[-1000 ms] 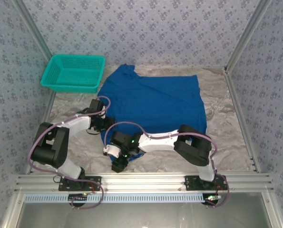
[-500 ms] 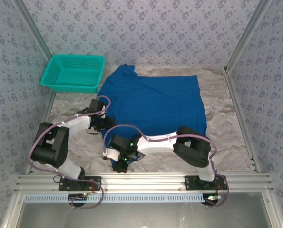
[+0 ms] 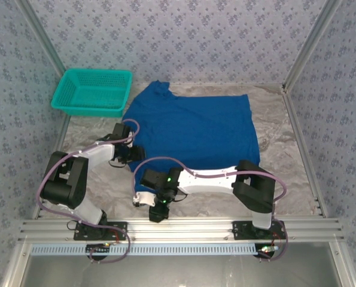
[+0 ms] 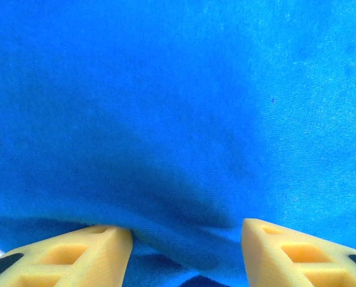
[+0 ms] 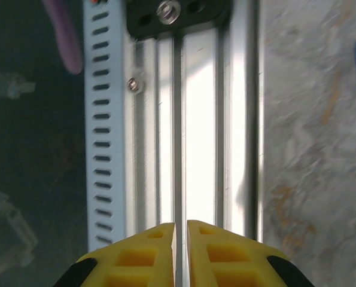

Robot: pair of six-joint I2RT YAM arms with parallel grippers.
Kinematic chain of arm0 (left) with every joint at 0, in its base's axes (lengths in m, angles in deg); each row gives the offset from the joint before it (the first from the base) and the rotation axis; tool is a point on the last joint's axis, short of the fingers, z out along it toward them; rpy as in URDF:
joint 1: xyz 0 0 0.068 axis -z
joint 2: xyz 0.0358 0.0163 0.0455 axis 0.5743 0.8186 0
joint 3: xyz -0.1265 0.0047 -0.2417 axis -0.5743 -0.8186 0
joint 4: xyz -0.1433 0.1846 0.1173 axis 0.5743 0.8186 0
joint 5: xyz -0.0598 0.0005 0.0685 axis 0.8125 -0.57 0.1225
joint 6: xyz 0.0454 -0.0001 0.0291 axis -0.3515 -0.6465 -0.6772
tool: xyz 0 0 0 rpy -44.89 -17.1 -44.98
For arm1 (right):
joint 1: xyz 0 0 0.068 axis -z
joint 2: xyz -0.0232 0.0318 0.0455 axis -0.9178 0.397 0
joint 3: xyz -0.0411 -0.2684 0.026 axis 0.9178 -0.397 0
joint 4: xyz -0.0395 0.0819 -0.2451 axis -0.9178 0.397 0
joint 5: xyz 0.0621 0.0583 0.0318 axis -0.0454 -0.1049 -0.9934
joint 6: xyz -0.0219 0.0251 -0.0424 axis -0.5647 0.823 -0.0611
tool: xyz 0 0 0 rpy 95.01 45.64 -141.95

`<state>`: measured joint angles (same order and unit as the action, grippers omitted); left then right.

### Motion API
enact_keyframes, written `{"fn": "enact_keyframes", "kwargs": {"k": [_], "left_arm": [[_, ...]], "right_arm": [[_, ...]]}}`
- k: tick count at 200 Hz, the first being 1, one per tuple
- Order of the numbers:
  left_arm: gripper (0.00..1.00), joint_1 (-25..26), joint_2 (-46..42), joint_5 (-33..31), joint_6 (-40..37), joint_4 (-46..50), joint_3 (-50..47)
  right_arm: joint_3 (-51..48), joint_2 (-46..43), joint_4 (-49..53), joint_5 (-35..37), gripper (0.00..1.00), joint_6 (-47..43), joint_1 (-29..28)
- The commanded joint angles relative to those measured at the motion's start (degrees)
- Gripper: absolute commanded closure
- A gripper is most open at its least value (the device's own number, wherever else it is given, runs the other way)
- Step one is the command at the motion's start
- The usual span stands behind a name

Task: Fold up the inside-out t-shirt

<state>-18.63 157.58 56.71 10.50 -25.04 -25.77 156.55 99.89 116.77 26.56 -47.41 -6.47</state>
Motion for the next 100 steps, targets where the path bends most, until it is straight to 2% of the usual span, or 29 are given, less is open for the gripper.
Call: {"fn": "enact_keyframes", "kwargs": {"k": [1, 26, 50, 70, 100], "left_arm": [[0.47, -0.49, 1.98, -1.56, -1.0, 2.36, -0.18], [0.47, -0.52, 1.86, -1.05, -0.97, 2.27, -0.2], [0.47, -0.51, 1.78, -0.31, -0.8, 2.57, 0.09], [0.47, -0.47, 0.41, 0.3, -0.4, 2.8, 0.11], [0.45, -0.34, -4.62, 1.04, 0.73, 2.82, 0.56]], "right_arm": [[1.88, -1.91, 5.97, -1.97, 0.83, -2.91, -0.39], [2.55, -1.97, 0.13, 3.35, 0.81, 0.24, 0.33], [3.19, -1.38, -5.96, 5.5, 0.78, 3.4, 1.54], [-1.57, -5.02, -10.38, 6.91, 0.72, 6.95, 4.01], [-10.67, -12.76, -12.2, 12.84, 0.65, 13.52, 8.9]]}}
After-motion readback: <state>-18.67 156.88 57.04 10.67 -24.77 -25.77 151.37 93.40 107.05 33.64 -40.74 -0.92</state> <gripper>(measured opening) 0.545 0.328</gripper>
